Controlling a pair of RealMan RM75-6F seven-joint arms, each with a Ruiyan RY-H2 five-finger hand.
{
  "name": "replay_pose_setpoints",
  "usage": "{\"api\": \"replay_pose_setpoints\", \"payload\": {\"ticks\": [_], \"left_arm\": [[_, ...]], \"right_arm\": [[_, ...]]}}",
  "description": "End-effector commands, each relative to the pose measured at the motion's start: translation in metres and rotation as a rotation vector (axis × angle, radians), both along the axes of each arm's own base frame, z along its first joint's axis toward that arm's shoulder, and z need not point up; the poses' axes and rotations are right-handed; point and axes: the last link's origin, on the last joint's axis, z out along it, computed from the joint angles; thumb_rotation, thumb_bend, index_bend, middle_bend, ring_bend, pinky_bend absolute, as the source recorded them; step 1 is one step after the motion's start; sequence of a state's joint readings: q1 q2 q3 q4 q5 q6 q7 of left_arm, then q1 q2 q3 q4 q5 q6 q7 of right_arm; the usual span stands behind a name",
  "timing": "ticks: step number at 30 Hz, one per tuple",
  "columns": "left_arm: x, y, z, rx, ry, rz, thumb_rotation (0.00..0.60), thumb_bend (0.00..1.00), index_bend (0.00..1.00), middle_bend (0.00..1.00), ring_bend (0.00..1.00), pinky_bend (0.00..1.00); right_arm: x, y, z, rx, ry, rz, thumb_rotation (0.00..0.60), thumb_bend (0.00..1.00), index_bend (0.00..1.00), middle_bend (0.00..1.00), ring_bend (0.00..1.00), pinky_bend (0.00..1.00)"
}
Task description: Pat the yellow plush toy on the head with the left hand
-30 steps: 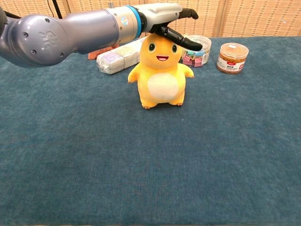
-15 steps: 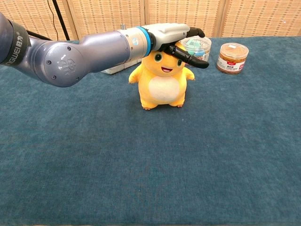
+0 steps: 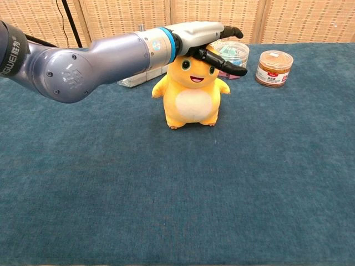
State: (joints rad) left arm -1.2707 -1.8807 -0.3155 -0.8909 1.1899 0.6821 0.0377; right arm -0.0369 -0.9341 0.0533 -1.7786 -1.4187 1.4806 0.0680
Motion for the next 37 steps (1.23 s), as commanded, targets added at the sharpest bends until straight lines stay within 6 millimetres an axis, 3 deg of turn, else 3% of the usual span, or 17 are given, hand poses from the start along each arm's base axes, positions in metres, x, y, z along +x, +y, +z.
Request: {"api": "replay_pose_setpoints", "payload": {"ticks": [1, 7, 13, 17, 21, 26, 28, 30, 31, 32, 37], "left_arm": [[0.007, -0.005, 0.025, 0.020, -0.065, -0.033, 0.163, 0.00, 0.00, 0.00, 0.00, 0.00], [0.010, -0.018, 0.079, 0.067, -0.154, -0.080, 0.165, 0.00, 0.00, 0.00, 0.00, 0.00], [-0.018, -0.037, 0.132, 0.118, -0.159, -0.078, 0.162, 0.00, 0.00, 0.00, 0.00, 0.00], [-0.062, -0.049, 0.166, 0.212, -0.099, -0.057, 0.166, 0.00, 0.00, 0.00, 0.00, 0.00], [-0.108, -0.065, 0.186, 0.258, -0.053, -0.010, 0.216, 0.00, 0.00, 0.00, 0.00, 0.00], [-0.177, -0.105, 0.211, 0.296, -0.072, 0.070, 0.254, 0.00, 0.00, 0.00, 0.00, 0.00], [-0.202, -0.121, 0.220, 0.300, -0.087, 0.105, 0.352, 0.00, 0.00, 0.00, 0.00, 0.00], [-0.229, -0.137, 0.230, 0.310, -0.089, 0.160, 0.532, 0.00, 0.00, 0.00, 0.00, 0.00], [-0.245, -0.149, 0.235, 0.314, -0.093, 0.190, 0.569, 0.00, 0.00, 0.00, 0.00, 0.00], [-0.255, -0.157, 0.238, 0.317, -0.100, 0.211, 0.597, 0.00, 0.00, 0.00, 0.00, 0.00], [-0.299, -0.197, 0.244, 0.364, -0.082, 0.296, 0.600, 0.00, 0.00, 0.00, 0.00, 0.00]], "right_arm": [[0.001, 0.001, 0.000, 0.001, -0.001, 0.003, 0.600, 0.00, 0.00, 0.00, 0.00, 0.00], [0.004, 0.002, -0.002, 0.008, 0.001, 0.014, 0.600, 0.00, 0.00, 0.00, 0.00, 0.00], [0.008, 0.004, -0.003, 0.010, 0.002, 0.031, 0.600, 0.00, 0.00, 0.00, 0.00, 0.00], [0.012, 0.005, -0.004, 0.016, -0.001, 0.049, 0.600, 0.00, 0.00, 0.00, 0.00, 0.00], [0.016, 0.007, -0.005, 0.022, -0.009, 0.068, 0.600, 0.00, 0.00, 0.00, 0.00, 0.00], [0.020, 0.009, -0.004, 0.021, -0.023, 0.094, 0.600, 0.00, 0.00, 0.00, 0.00, 0.00], [0.021, 0.010, -0.003, 0.023, -0.027, 0.105, 0.600, 0.00, 0.00, 0.00, 0.00, 0.00], [0.023, 0.012, -0.002, 0.021, -0.031, 0.119, 0.600, 0.00, 0.00, 0.00, 0.00, 0.00], [0.024, 0.013, -0.002, 0.020, -0.034, 0.127, 0.600, 0.00, 0.00, 0.00, 0.00, 0.00], [0.025, 0.014, -0.001, 0.019, -0.036, 0.132, 0.600, 0.00, 0.00, 0.00, 0.00, 0.00], [0.027, 0.018, 0.000, 0.013, -0.038, 0.145, 0.600, 0.00, 0.00, 0.00, 0.00, 0.00]]}}
